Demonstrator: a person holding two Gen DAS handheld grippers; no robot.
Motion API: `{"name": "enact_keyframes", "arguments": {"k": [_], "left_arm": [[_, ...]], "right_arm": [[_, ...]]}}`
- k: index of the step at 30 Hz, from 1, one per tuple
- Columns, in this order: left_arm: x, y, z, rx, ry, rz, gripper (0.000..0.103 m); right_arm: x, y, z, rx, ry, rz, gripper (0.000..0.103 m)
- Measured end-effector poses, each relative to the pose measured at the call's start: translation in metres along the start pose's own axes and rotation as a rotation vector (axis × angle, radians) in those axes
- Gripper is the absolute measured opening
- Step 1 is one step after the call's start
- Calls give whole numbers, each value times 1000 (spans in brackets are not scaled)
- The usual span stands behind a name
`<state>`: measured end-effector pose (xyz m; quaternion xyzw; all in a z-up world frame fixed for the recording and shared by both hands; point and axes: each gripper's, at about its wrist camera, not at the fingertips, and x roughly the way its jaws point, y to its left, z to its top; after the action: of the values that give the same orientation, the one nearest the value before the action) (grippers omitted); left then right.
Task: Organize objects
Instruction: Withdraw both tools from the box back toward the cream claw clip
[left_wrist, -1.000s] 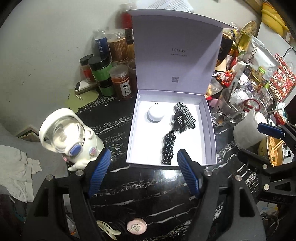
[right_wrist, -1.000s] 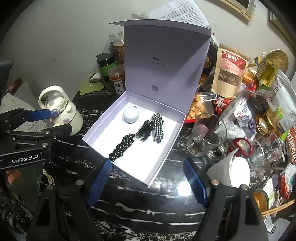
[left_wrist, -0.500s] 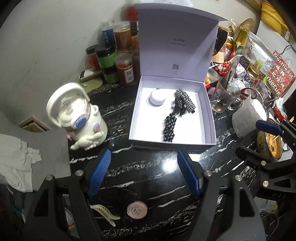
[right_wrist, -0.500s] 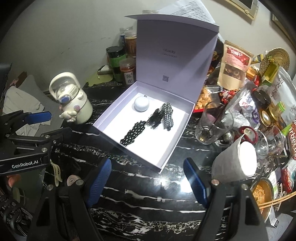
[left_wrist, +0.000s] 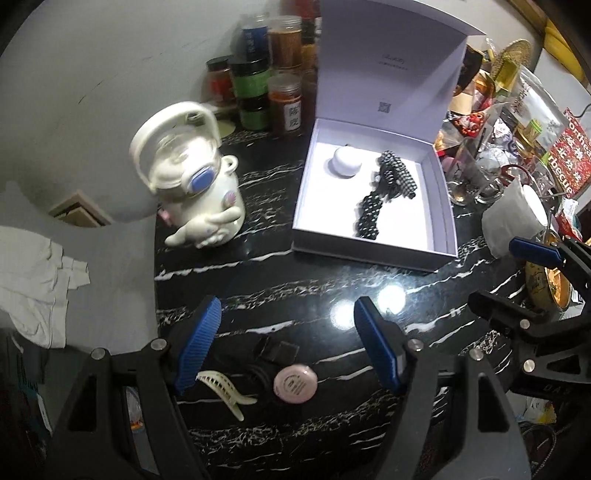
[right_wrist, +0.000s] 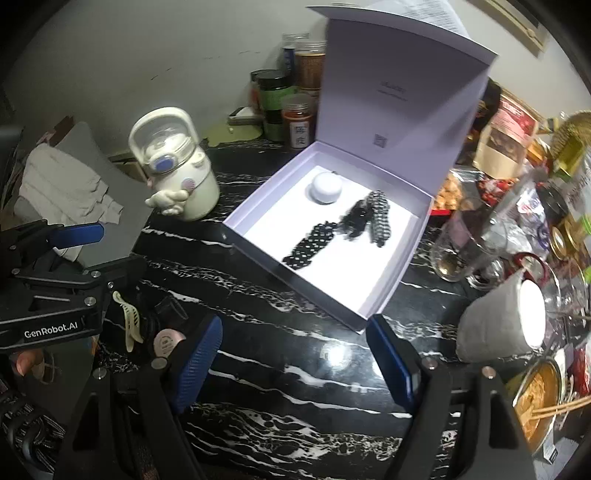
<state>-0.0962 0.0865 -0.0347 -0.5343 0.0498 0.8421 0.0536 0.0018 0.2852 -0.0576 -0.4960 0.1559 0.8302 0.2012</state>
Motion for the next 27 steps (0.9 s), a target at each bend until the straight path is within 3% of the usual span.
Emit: {"name": "enact_keyframes", "arguments": {"k": [27], "left_arm": [[-7, 85, -58, -200, 57, 98, 73]], "right_arm": [[31, 93, 13, -241, 69, 139, 81]]}}
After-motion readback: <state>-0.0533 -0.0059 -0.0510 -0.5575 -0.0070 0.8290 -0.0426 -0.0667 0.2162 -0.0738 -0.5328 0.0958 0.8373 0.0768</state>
